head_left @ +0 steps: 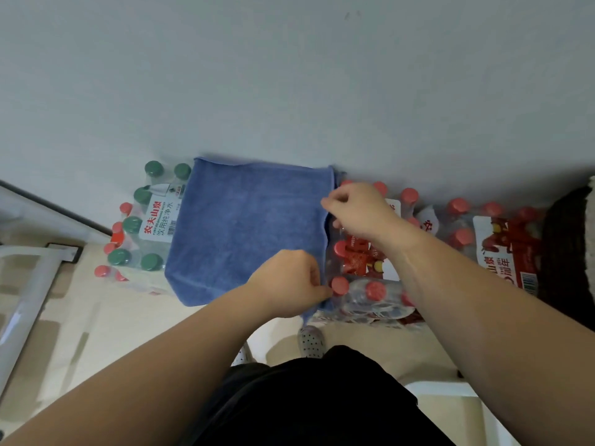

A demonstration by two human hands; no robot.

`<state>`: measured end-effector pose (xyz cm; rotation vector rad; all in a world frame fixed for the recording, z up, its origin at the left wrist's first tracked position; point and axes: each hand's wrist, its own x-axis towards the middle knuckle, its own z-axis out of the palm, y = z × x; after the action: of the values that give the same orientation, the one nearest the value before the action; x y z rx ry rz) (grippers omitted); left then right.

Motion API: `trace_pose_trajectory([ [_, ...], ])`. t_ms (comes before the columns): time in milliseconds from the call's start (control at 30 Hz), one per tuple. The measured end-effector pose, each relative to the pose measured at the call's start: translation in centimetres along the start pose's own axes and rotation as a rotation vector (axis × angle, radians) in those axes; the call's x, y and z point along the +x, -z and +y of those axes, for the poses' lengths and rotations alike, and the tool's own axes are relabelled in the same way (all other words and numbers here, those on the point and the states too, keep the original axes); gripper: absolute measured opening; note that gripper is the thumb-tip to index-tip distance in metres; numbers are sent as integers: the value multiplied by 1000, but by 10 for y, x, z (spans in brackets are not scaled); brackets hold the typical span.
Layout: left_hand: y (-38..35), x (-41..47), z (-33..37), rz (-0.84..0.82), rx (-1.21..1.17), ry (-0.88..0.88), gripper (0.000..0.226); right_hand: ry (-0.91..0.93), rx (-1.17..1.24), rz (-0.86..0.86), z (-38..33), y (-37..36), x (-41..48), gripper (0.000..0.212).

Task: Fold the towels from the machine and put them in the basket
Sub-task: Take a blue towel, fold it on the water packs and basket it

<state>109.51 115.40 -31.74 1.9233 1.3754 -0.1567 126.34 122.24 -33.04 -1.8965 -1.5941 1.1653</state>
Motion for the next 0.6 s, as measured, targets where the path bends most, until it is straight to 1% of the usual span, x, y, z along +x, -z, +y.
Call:
trace_pose_trajectory([
  [33, -3, 2, -3, 10, -2, 9, 51, 5, -117, -11, 5, -2, 0, 42],
  [67, -2, 3, -6, 48, -23, 22, 48, 7, -200, -5, 8, -3, 2, 43],
  [133, 7, 4, -17, 173, -57, 50, 32, 28, -275, 19, 11, -5, 3, 42],
  [200, 22, 5, -32, 312, -76, 95, 23, 22, -319, 56, 9, -6, 4, 37],
  [233, 31, 7, -42, 377, -89, 126, 20, 10, -336, 96, 7, -6, 5, 32],
  [300, 49, 14, -63, 493, -98, 180, 14, 23, -398, 233, 4, -5, 11, 27],
  [333, 56, 18, -74, 536, -93, 202, 15, 33, -453, 301, 3, -6, 14, 27],
  [400, 70, 28, -96, 584, -67, 242, 31, -11, -552, 358, 3, -8, 21, 35],
  [500, 85, 42, -121, 584, 35, 322, 54, -127, -584, 312, 3, -17, 30, 42],
  [600, 93, 50, -136, 567, 131, 354, 65, -211, -553, 301, 0, -28, 37, 39],
])
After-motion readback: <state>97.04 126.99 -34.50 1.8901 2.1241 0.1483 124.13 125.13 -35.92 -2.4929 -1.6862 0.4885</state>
